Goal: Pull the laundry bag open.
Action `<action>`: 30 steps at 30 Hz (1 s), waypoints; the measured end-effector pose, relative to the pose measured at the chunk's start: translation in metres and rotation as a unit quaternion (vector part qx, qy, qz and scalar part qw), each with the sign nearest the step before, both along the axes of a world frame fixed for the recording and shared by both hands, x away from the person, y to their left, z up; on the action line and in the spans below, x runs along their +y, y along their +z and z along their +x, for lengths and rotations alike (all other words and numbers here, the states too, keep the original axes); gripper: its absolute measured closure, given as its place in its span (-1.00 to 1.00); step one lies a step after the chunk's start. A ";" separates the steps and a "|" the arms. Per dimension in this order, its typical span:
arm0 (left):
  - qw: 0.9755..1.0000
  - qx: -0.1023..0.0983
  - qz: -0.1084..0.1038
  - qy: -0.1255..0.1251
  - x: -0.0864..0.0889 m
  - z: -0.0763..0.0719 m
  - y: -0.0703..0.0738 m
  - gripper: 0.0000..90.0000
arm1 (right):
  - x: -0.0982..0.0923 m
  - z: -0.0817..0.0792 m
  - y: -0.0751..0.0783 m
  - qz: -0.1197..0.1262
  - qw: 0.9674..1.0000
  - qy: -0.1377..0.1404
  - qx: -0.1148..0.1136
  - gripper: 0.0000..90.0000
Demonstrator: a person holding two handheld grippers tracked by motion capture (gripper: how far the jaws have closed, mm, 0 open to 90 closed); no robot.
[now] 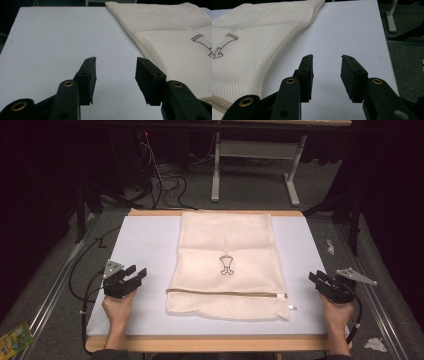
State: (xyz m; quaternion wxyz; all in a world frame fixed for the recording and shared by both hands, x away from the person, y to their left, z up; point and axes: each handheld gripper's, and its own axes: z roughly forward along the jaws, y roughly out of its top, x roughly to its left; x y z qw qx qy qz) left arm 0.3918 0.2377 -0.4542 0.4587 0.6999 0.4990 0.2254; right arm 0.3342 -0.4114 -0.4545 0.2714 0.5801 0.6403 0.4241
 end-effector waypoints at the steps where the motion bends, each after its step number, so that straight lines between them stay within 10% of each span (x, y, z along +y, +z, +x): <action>1: 1.000 0.000 0.002 0.002 -0.001 0.001 -0.001 0.14 | 0.001 0.001 -0.001 -0.002 1.000 0.000 0.002 0.40; 30: 0.998 0.022 0.046 0.026 -0.010 0.016 -0.021 0.11 | 0.010 0.018 -0.017 -0.041 0.998 -0.012 0.038 0.35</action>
